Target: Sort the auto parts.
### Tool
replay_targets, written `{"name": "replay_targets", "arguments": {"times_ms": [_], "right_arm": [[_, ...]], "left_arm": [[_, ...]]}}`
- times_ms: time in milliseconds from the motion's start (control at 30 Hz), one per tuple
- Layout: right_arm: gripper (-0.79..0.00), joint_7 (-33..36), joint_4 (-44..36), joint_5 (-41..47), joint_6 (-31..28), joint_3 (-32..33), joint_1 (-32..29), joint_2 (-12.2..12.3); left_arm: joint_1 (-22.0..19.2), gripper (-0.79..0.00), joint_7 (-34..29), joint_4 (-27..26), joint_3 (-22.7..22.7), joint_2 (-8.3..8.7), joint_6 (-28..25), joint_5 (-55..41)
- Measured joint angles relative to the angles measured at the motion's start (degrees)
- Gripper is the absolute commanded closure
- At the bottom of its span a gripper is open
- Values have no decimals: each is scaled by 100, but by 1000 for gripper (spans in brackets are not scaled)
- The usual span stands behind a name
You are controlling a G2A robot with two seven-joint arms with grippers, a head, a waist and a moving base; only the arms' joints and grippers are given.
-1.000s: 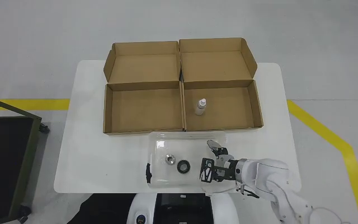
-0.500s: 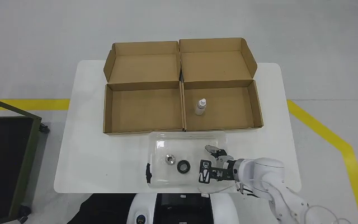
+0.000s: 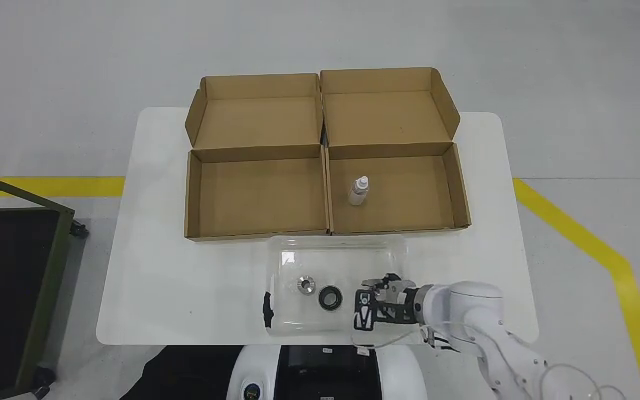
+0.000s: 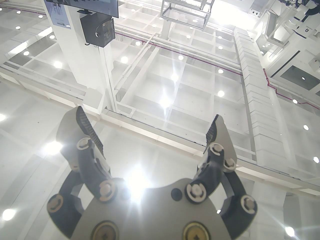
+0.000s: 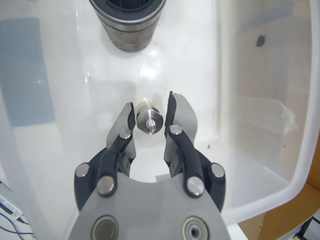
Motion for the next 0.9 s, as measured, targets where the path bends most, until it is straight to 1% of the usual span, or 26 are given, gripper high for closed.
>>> {"name": "replay_targets", "arguments": {"times_ms": [33, 233, 367, 633, 767, 900], "right_arm": [[0, -11, -13, 11, -1, -8, 8, 2], [0, -152, -214, 16, 183, 19, 22, 15], [0, -396, -399, -2, 356, 115, -41, 33], [0, -1490, -823, -50, 1112, 423, -230, 53], [0, -2153, -973, 93, 1261, 441, -281, 51], [0, -2846, -1136, 161, 1409, 300, -296, 33]], "left_arm": [[0, -785, 0, 0, 0, 0, 0, 0], [0, -785, 0, 0, 0, 0, 0, 0], [0, -785, 0, 0, 0, 0, 0, 0], [0, -785, 0, 0, 0, 0, 0, 0], [0, -785, 0, 0, 0, 0, 0, 0], [0, -785, 0, 0, 0, 0, 0, 0]]}}
